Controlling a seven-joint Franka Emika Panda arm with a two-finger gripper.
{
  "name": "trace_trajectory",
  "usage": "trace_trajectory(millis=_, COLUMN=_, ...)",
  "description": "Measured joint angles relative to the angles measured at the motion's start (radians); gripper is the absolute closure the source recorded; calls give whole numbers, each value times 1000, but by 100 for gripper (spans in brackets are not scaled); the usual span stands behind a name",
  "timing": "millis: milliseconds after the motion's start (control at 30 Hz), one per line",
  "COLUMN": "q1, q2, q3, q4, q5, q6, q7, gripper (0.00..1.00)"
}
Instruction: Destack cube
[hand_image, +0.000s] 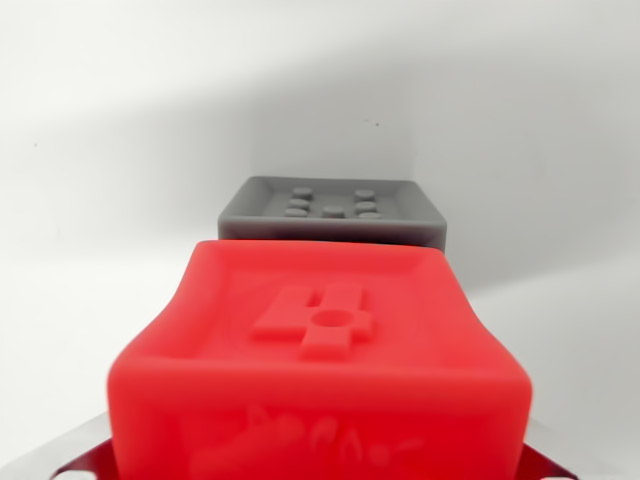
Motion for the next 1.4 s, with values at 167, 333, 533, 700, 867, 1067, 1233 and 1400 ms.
trace_trajectory(millis=167, q1=0, q2=-10, q3=0, q4=-1, q5=0, q6=-8, q7=0, gripper=100)
trace_trajectory(millis=333, q1=0, q2=-25, q3=0, q4=-3, q5=0, q6=-21, q7=0, gripper=100)
trace_trajectory(millis=533, q1=0, q2=-44, q3=0, q4=-5, q5=0, q6=-39, q7=0, gripper=100)
trace_trajectory(millis=700, q1=0, q2=-64, q3=0, q4=-6, q5=0, q6=-56, q7=0, gripper=100)
trace_trajectory(millis=867, q1=0, q2=-83, q3=0, q4=-7, q5=0, q6=-75, q7=0, gripper=100)
trace_trajectory(millis=1067, q1=0, q2=-109, q3=0, q4=-8, q5=0, q6=-100, q7=0, gripper=100)
trace_trajectory(millis=1233, q1=0, q2=-131, q3=0, q4=-7, q5=0, q6=-122, q7=0, gripper=100)
trace_trajectory(millis=1400, q1=0, q2=-153, q3=0, q4=-5, q5=0, q6=-146, q7=0, gripper=100)
